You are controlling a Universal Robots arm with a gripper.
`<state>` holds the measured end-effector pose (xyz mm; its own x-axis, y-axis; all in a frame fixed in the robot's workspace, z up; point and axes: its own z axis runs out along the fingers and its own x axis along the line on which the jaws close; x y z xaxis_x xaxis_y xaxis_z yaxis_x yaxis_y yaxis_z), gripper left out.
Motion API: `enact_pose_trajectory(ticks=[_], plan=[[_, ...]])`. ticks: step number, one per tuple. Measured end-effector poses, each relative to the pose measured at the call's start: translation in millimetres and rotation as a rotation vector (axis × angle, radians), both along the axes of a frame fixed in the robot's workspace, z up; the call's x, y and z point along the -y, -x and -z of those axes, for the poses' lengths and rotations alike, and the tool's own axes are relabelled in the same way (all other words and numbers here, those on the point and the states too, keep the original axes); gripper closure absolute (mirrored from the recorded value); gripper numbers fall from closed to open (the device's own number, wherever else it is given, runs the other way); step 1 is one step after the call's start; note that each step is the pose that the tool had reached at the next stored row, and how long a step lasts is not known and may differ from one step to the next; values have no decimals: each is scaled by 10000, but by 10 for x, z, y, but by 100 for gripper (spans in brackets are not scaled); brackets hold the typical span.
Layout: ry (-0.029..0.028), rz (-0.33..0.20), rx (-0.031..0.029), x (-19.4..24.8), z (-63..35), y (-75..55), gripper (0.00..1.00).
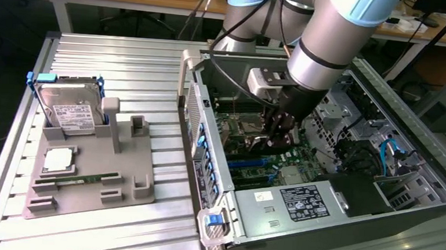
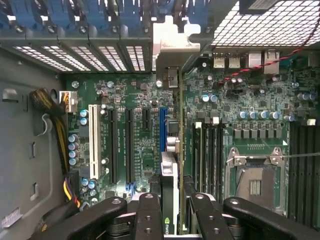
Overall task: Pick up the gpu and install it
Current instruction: 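Insert the gpu into the slot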
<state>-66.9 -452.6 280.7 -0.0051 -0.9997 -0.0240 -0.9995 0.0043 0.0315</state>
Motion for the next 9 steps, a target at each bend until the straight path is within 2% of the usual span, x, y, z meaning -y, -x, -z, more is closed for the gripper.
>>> enact_pose_trajectory(ticks=[4, 7, 9], plan=[[-1, -3, 0, 7, 59, 36, 73], [0, -26, 0, 34, 119, 52, 73], [1, -31, -1, 36, 140, 69, 73]])
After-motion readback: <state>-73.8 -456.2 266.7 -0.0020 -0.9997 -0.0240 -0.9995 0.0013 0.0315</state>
